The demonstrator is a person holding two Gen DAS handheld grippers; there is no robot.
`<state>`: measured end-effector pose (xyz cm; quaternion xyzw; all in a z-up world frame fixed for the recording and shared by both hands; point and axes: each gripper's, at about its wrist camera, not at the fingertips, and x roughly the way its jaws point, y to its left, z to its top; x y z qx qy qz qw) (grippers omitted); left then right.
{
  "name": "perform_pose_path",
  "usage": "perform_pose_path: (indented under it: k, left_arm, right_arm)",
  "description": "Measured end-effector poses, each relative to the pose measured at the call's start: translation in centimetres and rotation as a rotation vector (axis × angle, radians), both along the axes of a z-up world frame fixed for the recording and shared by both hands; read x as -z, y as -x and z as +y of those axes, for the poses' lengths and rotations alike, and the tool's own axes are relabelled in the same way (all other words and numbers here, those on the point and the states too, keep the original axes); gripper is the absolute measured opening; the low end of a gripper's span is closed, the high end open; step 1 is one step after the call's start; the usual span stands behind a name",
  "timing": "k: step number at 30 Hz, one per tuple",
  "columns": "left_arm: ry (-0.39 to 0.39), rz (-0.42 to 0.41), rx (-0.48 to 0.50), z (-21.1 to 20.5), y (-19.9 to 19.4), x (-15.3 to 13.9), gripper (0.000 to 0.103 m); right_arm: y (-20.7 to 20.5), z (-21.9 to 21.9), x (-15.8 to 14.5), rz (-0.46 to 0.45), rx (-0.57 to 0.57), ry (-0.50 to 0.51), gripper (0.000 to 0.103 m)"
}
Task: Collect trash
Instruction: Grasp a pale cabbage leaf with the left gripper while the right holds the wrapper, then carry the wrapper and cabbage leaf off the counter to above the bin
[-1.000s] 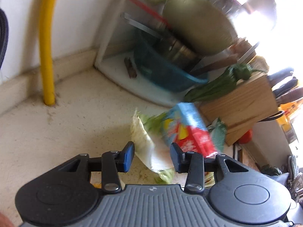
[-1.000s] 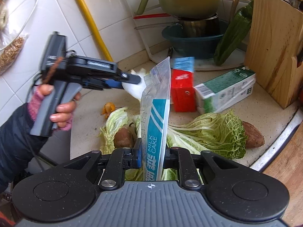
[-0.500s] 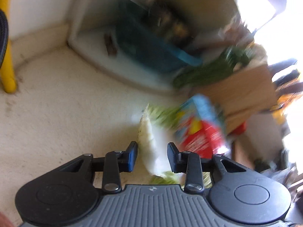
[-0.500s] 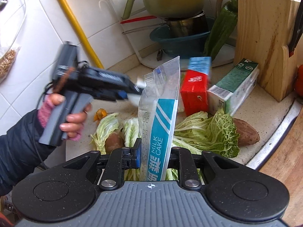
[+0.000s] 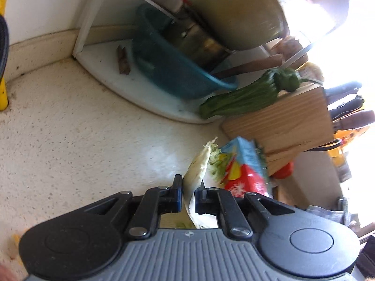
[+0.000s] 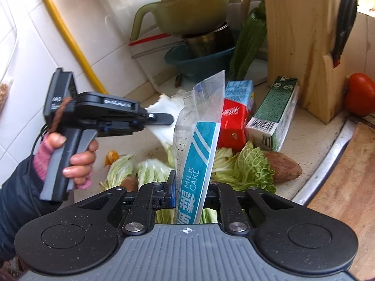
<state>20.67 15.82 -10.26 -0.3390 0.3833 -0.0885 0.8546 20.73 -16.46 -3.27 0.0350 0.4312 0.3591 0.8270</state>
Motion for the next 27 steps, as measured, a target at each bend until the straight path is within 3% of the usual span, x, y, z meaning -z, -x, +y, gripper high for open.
perform_pose_path:
  k: [7, 13, 27]
  left_arm:
    - [0.134, -0.049, -0.033, 1.4, 2.3, -1.8, 0.008]
    - [0.156, -0.105, -0.066, 2.3, 4.7, -3.6, 0.008]
    - [0.063, -0.170, -0.180, 5.2, 13.8, -6.5, 0.008]
  right_arm:
    - [0.0, -0.5, -1.3, -0.021, 0.042, -0.040, 0.016]
    - [0.5, 0.3, -2.6, -0.050, 0.035, -0.063, 0.016]
    - [2.7, 5.6, -4.9, -0.104, -0.080, -0.091, 0.016]
